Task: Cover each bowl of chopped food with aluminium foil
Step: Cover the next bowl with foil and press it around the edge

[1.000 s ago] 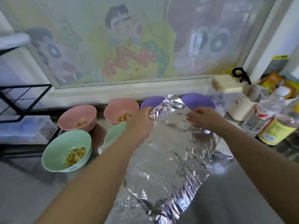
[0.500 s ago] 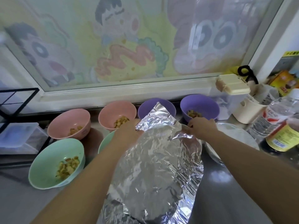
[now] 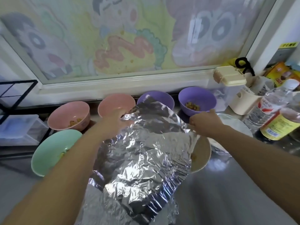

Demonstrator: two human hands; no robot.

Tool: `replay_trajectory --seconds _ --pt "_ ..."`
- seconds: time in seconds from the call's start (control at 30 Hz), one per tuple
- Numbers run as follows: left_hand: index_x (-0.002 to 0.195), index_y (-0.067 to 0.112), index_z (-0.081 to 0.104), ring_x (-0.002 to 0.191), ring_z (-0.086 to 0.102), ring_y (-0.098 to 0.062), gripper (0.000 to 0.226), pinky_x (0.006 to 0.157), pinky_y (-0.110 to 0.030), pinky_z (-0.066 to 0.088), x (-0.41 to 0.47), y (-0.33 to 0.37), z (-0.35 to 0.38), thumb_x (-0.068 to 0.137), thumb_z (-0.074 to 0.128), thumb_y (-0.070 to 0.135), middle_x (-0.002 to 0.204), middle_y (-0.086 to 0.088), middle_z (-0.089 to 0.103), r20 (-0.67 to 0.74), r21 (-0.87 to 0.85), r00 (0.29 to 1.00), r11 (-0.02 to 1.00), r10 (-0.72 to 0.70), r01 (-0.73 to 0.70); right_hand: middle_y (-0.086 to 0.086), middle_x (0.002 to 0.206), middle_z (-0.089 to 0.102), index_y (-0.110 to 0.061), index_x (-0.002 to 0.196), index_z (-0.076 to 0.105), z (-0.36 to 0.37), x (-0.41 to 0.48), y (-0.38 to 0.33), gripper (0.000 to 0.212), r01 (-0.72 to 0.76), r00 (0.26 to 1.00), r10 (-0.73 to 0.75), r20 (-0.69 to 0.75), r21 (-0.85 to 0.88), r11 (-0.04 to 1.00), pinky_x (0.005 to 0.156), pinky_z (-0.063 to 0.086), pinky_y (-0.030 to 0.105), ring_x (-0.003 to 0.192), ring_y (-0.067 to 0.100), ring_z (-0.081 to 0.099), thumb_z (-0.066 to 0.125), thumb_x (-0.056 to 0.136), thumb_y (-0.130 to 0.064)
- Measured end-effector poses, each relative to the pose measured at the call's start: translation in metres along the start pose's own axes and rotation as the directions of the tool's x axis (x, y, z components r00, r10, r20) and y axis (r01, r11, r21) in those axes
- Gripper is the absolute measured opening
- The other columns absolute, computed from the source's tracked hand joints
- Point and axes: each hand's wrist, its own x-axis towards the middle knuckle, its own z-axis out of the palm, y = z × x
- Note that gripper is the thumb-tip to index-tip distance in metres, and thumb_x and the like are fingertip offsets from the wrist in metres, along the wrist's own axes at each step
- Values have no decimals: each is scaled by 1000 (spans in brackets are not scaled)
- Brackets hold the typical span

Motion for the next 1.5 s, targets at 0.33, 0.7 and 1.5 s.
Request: replay_trajectory --seconds 0.33,0.7,1.5 --pt "141 26 52 117 52 -11 51 99 -33 43 -12 -14 -20 94 67 35 134 11 51 -120 -252 993 968 -15 -16 -7 96 64 -24 99 61 -31 -46 9 15 62 998 -62 2 -104 993 90 37 37 110 24 60 47 101 -22" --pt "130 20 58 70 58 -19 44 62 -32 48 -14 9 24 92 68 39 95 -11 66 63 -201 998 979 -4 17 -6 77 35 -24 67 37 23 -113 -2 31 102 983 -99 156 -13 995 82 26 28 94 19 55 43 98 -23" --pt "90 9 61 65 49 -21 23 71 -38 37 -6 8 86 84 75 27 83 -17 65 102 -366 983 913 -153 180 3 84 76 -22 118 58 22 -147 15 50 -251 921 320 222 967 51 68 55 28 74 20 73 86 78 -35"
